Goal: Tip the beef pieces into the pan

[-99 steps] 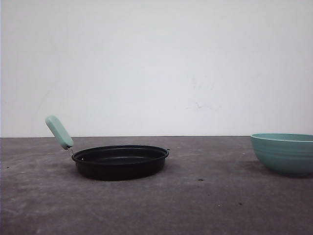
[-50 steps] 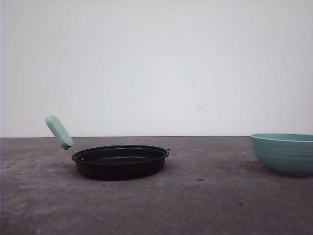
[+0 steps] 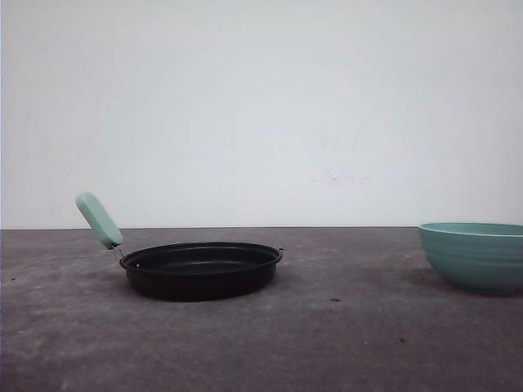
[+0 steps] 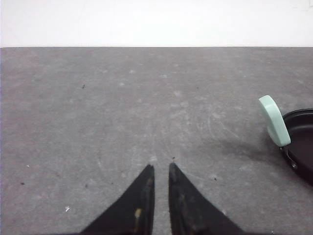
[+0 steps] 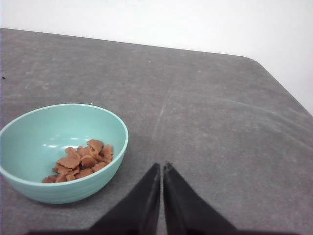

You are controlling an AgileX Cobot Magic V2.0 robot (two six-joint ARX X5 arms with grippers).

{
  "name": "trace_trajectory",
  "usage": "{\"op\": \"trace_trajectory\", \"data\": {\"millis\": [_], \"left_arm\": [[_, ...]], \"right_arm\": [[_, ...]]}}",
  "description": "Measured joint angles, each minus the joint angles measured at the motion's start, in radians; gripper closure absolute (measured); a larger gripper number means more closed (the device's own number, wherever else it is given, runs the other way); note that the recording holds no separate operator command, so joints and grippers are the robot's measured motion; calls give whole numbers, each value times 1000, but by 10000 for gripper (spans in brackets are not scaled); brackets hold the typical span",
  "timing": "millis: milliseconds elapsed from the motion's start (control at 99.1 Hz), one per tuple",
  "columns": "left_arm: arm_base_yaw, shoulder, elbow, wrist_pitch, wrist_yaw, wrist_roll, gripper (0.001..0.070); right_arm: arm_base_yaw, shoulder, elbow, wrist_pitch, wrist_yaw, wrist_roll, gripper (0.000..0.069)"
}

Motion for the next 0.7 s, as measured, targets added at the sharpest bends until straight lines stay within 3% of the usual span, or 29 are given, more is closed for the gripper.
{"op": "trace_trajectory", "data": {"millis": [121, 212, 373, 696], "left_arm": [[0, 0, 0, 0, 0, -3, 685], [0, 0, 0, 0, 0, -33, 685], [0, 0, 0, 0, 2, -143, 685], [0, 0, 1, 22, 10, -376, 685]], "right_arm": [[0, 0, 0, 0, -20, 40, 685], [0, 0, 0, 0, -29, 141, 685], [0, 0, 0, 3, -45, 402, 685], [0, 1, 6, 170, -98, 682, 685]]}}
